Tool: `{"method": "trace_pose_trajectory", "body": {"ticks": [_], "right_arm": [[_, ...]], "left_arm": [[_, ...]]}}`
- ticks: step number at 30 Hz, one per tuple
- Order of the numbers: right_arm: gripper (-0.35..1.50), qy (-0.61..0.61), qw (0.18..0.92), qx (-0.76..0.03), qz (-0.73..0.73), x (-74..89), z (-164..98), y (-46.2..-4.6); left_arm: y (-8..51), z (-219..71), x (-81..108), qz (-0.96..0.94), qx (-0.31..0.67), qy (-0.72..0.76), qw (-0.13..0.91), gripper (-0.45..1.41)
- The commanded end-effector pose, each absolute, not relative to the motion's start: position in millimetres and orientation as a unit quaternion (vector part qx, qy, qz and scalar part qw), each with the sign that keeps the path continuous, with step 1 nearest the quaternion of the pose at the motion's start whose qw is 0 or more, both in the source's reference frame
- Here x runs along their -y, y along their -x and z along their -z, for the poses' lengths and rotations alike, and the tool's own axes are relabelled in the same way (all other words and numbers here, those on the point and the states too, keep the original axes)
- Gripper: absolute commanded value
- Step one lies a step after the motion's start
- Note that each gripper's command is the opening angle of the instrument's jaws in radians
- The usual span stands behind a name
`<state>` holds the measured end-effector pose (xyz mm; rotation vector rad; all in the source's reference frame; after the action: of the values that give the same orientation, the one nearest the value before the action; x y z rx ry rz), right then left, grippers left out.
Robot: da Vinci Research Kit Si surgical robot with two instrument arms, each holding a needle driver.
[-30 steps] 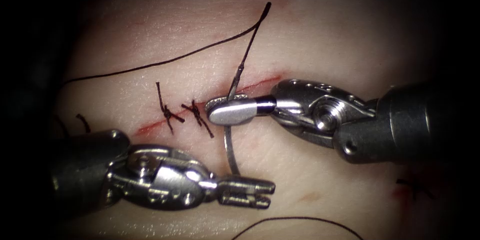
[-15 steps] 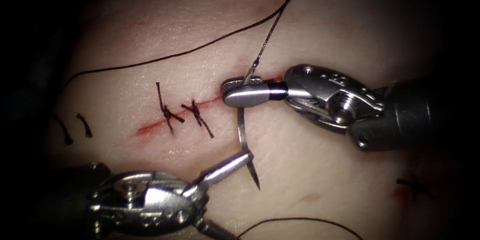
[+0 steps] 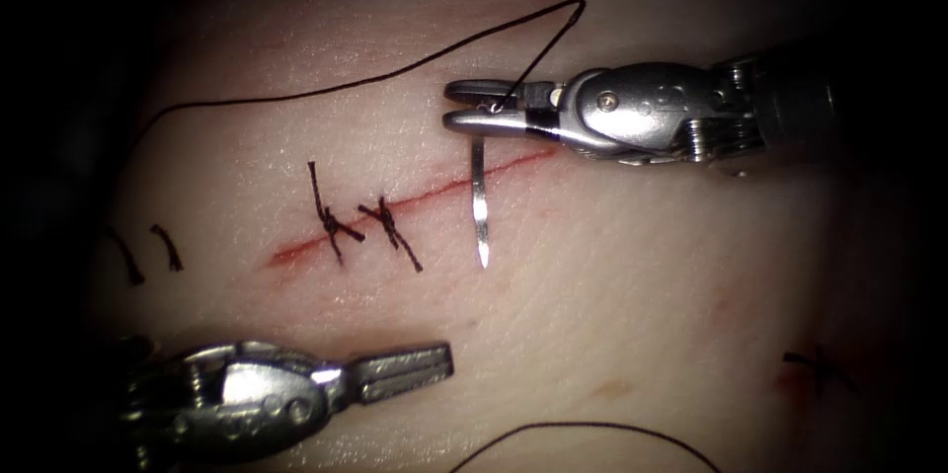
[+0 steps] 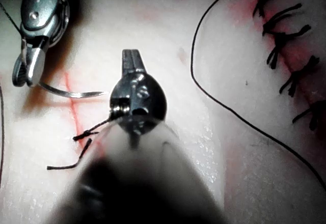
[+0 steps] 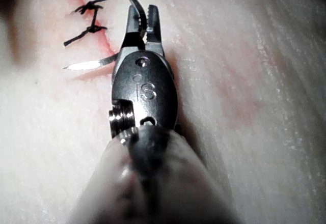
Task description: Wound Closure
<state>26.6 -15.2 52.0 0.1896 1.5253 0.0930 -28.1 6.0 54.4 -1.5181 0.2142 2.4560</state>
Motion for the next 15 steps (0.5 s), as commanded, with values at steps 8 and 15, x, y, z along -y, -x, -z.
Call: {"method": "trace_pose_trajectory", "body": {"ticks": [8,15], "right_arm": [[-0.35,-0.034,0.725,-0.687,0.017,14.7,-52.5,-29.2],[-0.35,-0.005,0.722,-0.69,0.05,14.7,-52.5,-29.2]], "left_arm": [[28.7,-58.9,-8.0,-0.866,-0.1,0.458,0.174,-0.33],[29.6,-62.2,-8.7,-0.875,-0.119,0.426,0.197,-0.28]]}}
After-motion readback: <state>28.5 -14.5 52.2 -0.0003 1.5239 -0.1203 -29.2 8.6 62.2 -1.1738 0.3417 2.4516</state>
